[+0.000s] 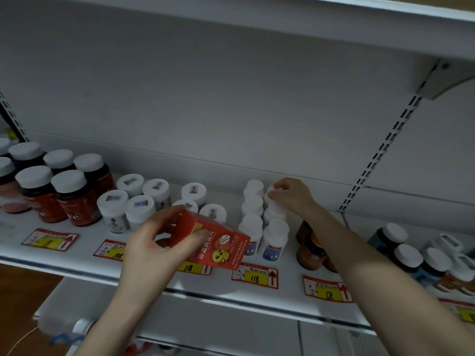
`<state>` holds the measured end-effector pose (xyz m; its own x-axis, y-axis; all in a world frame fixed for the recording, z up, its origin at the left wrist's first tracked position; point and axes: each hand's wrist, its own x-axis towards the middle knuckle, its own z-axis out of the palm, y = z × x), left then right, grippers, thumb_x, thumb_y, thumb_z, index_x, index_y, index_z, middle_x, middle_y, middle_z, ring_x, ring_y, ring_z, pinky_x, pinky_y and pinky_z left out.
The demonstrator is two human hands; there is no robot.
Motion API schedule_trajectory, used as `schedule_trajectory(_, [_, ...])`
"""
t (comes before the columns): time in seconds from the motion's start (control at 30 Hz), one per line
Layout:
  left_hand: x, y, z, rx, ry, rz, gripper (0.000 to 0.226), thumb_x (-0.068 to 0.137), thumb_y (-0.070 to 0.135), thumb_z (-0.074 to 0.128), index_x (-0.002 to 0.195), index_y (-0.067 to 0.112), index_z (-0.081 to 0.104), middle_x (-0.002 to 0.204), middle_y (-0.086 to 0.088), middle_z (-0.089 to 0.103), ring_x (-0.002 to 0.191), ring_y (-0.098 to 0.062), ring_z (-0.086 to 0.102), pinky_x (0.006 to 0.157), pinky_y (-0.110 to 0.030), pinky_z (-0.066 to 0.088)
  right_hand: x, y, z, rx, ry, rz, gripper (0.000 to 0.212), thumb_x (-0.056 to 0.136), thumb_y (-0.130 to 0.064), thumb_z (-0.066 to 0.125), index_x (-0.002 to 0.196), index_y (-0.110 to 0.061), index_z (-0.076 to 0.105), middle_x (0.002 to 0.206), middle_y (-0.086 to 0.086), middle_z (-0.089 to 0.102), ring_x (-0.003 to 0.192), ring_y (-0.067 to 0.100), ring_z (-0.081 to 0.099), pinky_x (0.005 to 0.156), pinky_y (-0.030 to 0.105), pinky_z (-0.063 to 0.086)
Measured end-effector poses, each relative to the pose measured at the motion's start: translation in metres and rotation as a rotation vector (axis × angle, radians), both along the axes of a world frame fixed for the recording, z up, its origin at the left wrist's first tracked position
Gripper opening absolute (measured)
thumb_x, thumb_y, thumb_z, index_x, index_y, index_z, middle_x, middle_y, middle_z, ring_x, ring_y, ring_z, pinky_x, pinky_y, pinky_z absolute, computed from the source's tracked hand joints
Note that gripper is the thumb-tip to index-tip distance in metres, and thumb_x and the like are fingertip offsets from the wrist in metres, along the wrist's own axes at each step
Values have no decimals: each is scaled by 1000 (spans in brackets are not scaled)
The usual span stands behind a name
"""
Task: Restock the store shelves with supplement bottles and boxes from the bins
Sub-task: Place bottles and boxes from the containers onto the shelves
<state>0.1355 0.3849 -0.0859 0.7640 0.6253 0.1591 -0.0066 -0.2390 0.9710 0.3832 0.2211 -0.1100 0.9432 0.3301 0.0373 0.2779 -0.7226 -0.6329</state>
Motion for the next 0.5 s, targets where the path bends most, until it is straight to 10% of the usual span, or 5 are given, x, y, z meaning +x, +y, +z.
schedule_trajectory(0.27, [12,-1,0,-169,-49,-58,54,45,60,66,94,34,64,95,4,70,88,-12,66,78,-31,53,-54,-13,35,455,-82,17,10,89,-20,58,91,-14,66,98,5,67,90,16,61,82,29,50])
schedule_trajectory(0.5, [36,-20,-1,-351,-85,-160,36,68,40,76,97,23,64,99,-7,68,88,-18,66,76,-35,55,-132,-35,63,563,216,173,40,77,-48,49,108,-25,59,107,-4,65,98,7,63,84,22,53])
